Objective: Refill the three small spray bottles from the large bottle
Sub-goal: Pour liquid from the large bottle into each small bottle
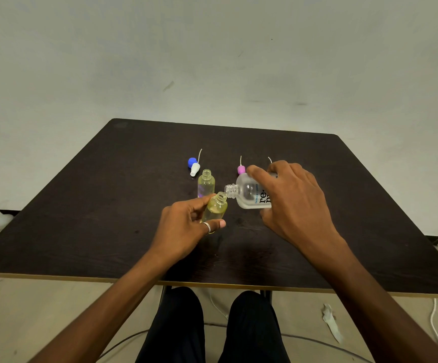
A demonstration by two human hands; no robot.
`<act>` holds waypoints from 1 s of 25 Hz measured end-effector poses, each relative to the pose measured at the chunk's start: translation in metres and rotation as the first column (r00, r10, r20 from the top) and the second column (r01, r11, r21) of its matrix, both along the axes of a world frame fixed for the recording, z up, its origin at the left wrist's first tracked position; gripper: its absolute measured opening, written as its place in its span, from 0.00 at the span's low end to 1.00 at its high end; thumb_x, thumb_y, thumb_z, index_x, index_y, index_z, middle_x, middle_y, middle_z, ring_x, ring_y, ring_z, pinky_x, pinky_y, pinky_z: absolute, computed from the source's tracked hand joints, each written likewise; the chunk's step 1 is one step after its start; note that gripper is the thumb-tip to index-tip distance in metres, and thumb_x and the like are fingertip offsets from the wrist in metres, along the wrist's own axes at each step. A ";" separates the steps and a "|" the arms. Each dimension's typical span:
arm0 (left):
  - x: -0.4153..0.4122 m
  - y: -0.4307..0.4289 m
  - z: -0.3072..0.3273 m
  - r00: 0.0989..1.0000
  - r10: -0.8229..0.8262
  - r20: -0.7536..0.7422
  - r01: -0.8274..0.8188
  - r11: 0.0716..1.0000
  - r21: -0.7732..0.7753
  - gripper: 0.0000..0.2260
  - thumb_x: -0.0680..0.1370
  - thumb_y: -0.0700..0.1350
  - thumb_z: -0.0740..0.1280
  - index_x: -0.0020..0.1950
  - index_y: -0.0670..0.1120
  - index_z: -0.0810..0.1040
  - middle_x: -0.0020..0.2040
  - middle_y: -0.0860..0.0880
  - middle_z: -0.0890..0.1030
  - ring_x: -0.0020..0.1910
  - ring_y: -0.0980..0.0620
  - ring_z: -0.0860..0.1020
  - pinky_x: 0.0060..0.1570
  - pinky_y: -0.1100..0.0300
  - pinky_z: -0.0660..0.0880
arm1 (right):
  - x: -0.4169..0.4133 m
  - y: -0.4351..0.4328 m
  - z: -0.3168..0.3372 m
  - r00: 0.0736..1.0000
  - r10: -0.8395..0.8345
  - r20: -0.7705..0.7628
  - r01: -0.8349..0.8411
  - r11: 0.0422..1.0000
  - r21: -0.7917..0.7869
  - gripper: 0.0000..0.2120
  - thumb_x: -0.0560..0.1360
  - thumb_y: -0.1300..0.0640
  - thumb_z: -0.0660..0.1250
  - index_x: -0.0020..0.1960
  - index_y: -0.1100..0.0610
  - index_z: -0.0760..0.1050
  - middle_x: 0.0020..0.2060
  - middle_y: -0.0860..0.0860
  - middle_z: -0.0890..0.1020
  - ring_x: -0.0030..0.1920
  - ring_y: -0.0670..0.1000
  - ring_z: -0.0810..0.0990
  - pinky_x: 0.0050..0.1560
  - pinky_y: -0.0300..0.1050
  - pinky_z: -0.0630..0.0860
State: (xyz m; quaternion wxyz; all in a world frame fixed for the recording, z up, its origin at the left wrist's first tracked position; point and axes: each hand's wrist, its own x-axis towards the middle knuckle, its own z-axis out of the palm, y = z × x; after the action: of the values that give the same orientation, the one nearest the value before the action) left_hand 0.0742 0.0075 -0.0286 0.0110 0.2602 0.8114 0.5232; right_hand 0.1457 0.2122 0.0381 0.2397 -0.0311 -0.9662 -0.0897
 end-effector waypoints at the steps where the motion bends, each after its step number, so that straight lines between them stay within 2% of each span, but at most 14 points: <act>1: 0.000 0.000 0.000 1.000 -0.001 -0.006 0.001 1.000 -0.001 0.22 0.69 0.50 0.79 0.60 0.65 0.79 0.47 0.58 0.86 0.51 0.47 0.83 0.55 0.58 0.80 | 0.000 0.000 0.000 1.000 0.001 -0.003 -0.001 1.000 0.001 0.37 0.62 0.56 0.77 0.69 0.46 0.70 0.54 0.54 0.78 0.54 0.57 0.77 0.54 0.53 0.74; 5: 0.002 0.000 0.001 1.000 0.005 -0.004 -0.005 1.000 0.002 0.23 0.69 0.49 0.79 0.61 0.66 0.78 0.44 0.65 0.84 0.51 0.53 0.83 0.52 0.68 0.77 | 0.000 0.000 0.000 1.000 -0.001 -0.007 0.001 1.000 0.003 0.37 0.63 0.56 0.77 0.69 0.47 0.70 0.54 0.54 0.78 0.53 0.57 0.77 0.54 0.53 0.74; 8: 0.003 0.001 0.002 1.000 0.007 -0.004 -0.007 1.000 0.003 0.23 0.70 0.48 0.79 0.63 0.60 0.79 0.47 0.62 0.85 0.50 0.56 0.84 0.54 0.66 0.78 | 0.000 0.000 0.000 1.000 0.000 -0.006 0.000 1.000 -0.001 0.37 0.63 0.56 0.77 0.69 0.46 0.70 0.54 0.54 0.78 0.54 0.57 0.77 0.54 0.52 0.74; 12: 0.005 0.001 0.005 1.000 -0.006 0.016 0.006 1.000 0.021 0.24 0.70 0.47 0.78 0.65 0.55 0.80 0.51 0.61 0.85 0.50 0.68 0.81 0.54 0.74 0.74 | 0.000 -0.001 0.001 1.000 0.003 -0.002 -0.003 1.000 -0.006 0.37 0.63 0.56 0.77 0.69 0.46 0.69 0.55 0.54 0.78 0.55 0.57 0.77 0.55 0.53 0.74; 17: 0.007 0.001 0.006 0.999 0.000 0.045 -0.002 1.000 0.026 0.24 0.70 0.47 0.78 0.65 0.56 0.80 0.50 0.62 0.85 0.50 0.68 0.81 0.52 0.76 0.73 | 0.000 -0.002 0.001 1.000 0.006 -0.008 -0.006 1.000 -0.004 0.37 0.63 0.56 0.77 0.69 0.47 0.69 0.55 0.55 0.78 0.54 0.58 0.77 0.55 0.54 0.74; 25: 0.008 0.002 0.006 0.998 0.007 0.069 -0.010 0.999 0.040 0.23 0.70 0.46 0.79 0.64 0.57 0.80 0.48 0.61 0.85 0.49 0.67 0.82 0.53 0.74 0.74 | 0.001 -0.002 0.001 1.000 0.006 -0.006 -0.006 1.000 0.001 0.37 0.63 0.56 0.77 0.69 0.46 0.69 0.55 0.54 0.78 0.55 0.58 0.77 0.56 0.54 0.74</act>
State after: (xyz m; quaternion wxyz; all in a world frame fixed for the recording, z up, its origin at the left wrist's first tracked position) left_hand 0.0826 0.0091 -0.0227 0.0313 0.2389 0.8008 0.5483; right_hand 0.1463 0.2105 0.0391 0.2428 -0.0285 -0.9655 -0.0891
